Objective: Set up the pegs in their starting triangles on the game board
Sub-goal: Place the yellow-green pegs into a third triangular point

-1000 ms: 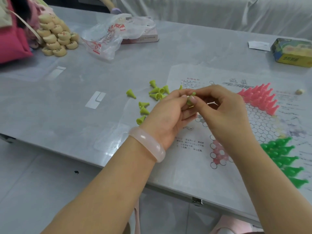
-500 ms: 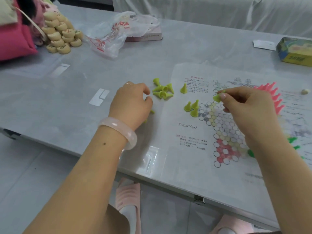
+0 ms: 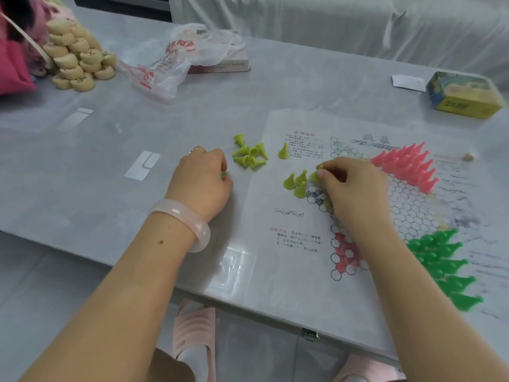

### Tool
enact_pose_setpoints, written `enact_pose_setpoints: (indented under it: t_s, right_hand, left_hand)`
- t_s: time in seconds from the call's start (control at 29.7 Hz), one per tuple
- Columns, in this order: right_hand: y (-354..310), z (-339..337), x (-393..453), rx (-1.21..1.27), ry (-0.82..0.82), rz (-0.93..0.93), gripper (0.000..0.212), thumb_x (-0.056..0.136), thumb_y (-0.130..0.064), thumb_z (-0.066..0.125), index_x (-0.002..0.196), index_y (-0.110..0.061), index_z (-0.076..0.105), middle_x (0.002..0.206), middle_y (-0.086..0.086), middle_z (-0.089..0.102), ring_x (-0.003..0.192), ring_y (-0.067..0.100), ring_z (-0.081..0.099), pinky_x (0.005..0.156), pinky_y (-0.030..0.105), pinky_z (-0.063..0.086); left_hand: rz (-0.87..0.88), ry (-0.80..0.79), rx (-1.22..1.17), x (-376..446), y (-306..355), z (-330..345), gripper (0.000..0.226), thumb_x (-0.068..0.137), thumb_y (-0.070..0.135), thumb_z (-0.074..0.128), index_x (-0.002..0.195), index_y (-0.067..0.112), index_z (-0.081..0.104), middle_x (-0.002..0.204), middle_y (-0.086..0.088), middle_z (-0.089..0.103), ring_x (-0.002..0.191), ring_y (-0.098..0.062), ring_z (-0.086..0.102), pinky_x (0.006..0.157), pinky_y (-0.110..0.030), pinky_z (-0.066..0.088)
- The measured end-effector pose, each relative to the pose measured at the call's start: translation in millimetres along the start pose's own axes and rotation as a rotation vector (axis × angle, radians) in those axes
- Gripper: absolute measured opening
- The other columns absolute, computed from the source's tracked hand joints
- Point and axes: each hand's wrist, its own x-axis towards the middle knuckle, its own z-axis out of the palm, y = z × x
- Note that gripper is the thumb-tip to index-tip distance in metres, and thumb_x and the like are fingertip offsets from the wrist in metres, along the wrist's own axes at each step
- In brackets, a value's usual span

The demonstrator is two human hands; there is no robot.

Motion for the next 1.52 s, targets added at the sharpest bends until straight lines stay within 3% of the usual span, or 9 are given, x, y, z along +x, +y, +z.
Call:
enact_pose_setpoints:
  t_s: [0.61,0.77,0.84,0.91,0.98,1.11,1.25,1.41,1.52]
  right_hand:
    - [5,10,2,-0.1,0.03,-0.035,0.016,0.086,-0.018,0.057,0.096,-0.014,0.069,0.097,0.003,0.067,0.087,0.015,0.056,0.074,0.021,0.035]
    - [3,9,0,-0.094,0.012,-0.033,0.024,0.085,-0.016,0.057,0.108,-0.015,0.064,0.096,0.004,0.065,0.086,0.016,0.058,0.078,0.025,0.043]
    - [0,5,-2,-0.029,-0.002,-0.03,0.033,0.085,-0.013,0.056,0.117,-0.019,0.058,0.091,0.0,0.063,0.08,0.012,0.057,0.075,0.018,0.045]
    - [-5,-5,-4,0.062,0.054,-0.033,0.034,0.087,-0.009,0.052,0.118,-0.022,0.057,0.086,-0.007,0.06,0.075,0.003,0.054,0.068,0.006,0.039]
    - [-13,-16,-7,0.182,0.092,-0.038,0.029,0.089,-0.01,0.05,0.112,-0.024,0.06,0.083,-0.013,0.06,0.075,0.0,0.056,0.069,0.006,0.042]
    - [-27,-20,-16,0.484,-0.088,-0.034,0.022,0.088,-0.011,0.053,0.098,-0.026,0.066,0.078,-0.01,0.067,0.064,-0.003,0.058,0.063,0.009,0.048]
    - [-33,-7,-22,0.516,-0.215,-0.077,0.019,0.086,-0.011,0.058,0.097,-0.022,0.068,0.073,-0.011,0.065,0.062,-0.005,0.057,0.064,0.012,0.047]
    - [-33,-5,-22,0.585,-0.223,-0.045,0.015,0.083,-0.011,0.061,0.092,-0.019,0.069,0.067,-0.007,0.066,0.057,-0.005,0.058,0.059,0.008,0.043]
    - [-31,-4,-22,0.579,-0.218,-0.021,0.01,0.082,-0.013,0.063,0.089,-0.017,0.069,0.07,-0.004,0.068,0.061,-0.004,0.06,0.061,0.009,0.045]
  left_hand:
    - [0.014,0.031,-0.013,-2,3,-1,0.013,0.089,0.02,0.053,0.091,0.008,0.059,0.104,-0.013,0.051,0.1,-0.03,0.048,0.071,-0.03,0.03]
    - [0.108,0.205,-0.058,0,3,-4,0.013,0.09,0.02,0.051,0.09,0.008,0.058,0.096,-0.013,0.059,0.093,-0.033,0.051,0.076,-0.036,0.037]
    - [0.146,0.285,-0.223,-1,8,-9,0.011,0.09,0.018,0.052,0.087,0.009,0.058,0.085,-0.006,0.058,0.079,-0.023,0.051,0.069,-0.025,0.035]
    - [0.119,0.233,-0.465,-4,16,-12,0.01,0.089,0.019,0.054,0.08,0.014,0.056,0.071,0.002,0.058,0.062,-0.01,0.049,0.06,-0.018,0.034]
    - [0.061,0.087,-0.743,-8,26,-12,0.014,0.089,0.019,0.055,0.075,0.019,0.052,0.066,0.005,0.062,0.048,-0.001,0.048,0.056,-0.017,0.039]
    - [0.001,-0.123,-1.062,-14,40,-7,0.019,0.094,0.007,0.043,0.078,0.016,0.05,0.073,0.0,0.067,0.045,-0.004,0.052,0.048,-0.015,0.044]
    - [-0.031,-0.18,-1.162,-17,47,-4,0.021,0.094,0.002,0.039,0.085,0.016,0.051,0.077,-0.005,0.065,0.051,-0.008,0.058,0.052,-0.016,0.048]
    - [-0.002,-0.128,-1.13,-20,55,-2,0.021,0.091,-0.002,0.043,0.102,0.016,0.045,0.098,-0.002,0.058,0.046,-0.003,0.058,0.054,-0.018,0.051]
    - [0.067,-0.094,-1.07,-21,58,-4,0.026,0.091,-0.001,0.044,0.098,0.024,0.044,0.102,0.0,0.055,0.053,-0.006,0.059,0.057,-0.022,0.053]
